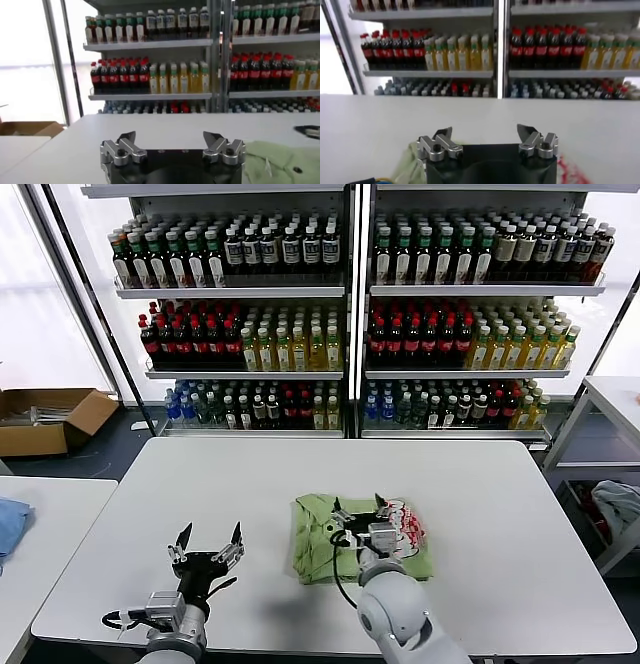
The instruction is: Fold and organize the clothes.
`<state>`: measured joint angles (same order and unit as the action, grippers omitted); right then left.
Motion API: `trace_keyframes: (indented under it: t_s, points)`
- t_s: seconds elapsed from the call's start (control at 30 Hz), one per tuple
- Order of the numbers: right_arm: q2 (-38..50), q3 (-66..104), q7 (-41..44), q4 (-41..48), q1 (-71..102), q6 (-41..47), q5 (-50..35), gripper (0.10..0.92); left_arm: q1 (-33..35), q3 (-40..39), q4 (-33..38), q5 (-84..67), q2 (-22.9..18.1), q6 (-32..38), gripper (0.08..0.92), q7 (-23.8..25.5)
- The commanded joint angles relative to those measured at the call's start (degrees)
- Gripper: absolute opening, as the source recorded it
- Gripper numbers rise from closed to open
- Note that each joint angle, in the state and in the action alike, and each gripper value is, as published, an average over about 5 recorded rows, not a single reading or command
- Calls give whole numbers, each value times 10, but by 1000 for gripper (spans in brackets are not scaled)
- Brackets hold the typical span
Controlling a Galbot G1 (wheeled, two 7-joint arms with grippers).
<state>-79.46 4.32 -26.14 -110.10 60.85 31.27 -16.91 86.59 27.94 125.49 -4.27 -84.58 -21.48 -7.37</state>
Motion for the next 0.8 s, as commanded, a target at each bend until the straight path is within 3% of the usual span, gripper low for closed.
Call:
trace_keyframes:
  t_s: [0.03, 0.43, 0.8]
  points:
    - [117, 129, 10, -110, 119, -48, 38, 823, -9, 23, -6, -15, -13, 45, 823, -3]
    - [111, 220, 10, -100, 161, -64, 14, 823, -4, 45, -10, 7, -24, 72, 823, 10]
    - [144, 232, 85, -103, 157, -83, 35, 823, 2, 79, -15, -23, -20, 87, 823, 9]
